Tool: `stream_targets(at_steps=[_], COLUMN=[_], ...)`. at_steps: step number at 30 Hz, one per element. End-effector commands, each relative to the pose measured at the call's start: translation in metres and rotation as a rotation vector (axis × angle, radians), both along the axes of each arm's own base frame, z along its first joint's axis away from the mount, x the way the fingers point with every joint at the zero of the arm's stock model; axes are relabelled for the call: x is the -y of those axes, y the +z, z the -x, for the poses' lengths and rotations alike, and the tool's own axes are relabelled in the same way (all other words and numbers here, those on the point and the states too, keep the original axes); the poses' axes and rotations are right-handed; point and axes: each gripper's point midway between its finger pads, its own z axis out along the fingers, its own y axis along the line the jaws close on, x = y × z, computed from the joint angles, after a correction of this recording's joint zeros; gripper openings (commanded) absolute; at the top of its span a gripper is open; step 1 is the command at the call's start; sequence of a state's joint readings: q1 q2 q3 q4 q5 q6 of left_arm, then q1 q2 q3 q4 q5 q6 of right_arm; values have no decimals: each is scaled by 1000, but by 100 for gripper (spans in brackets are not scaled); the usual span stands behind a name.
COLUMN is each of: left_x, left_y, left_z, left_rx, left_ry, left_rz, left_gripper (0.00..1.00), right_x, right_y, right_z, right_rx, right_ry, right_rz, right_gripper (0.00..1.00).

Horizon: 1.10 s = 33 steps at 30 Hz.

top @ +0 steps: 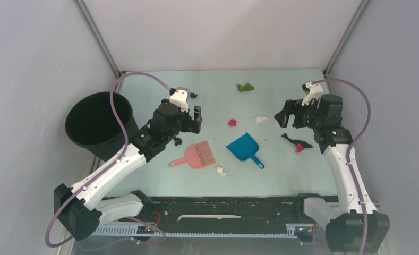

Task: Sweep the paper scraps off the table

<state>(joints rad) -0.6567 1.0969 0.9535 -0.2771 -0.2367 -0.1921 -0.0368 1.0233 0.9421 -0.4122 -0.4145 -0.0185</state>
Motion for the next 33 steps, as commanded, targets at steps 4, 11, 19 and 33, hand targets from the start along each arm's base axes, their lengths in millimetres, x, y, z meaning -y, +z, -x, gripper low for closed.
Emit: stream_targets(at_steps=[4, 11, 19, 33], left_x=[-4, 17, 32, 31], left_y=[29, -5, -60, -146], left_z=[-3, 17, 24, 14], left_rx=[70, -134, -283, -468], left_ry=[13, -121, -207, -215], left_rz=[22, -176, -332, -551], left_gripper=[100, 90, 71, 60], right_x=[-13, -40, -56, -39], right_y=[-1, -3, -25, -26], right_z=[20, 55, 80, 77], right_rx=[-31, 42, 37, 34], right_ry=[171, 408, 472, 397], right_rz=[63, 199, 60, 61], right_gripper=[100, 91, 83, 85])
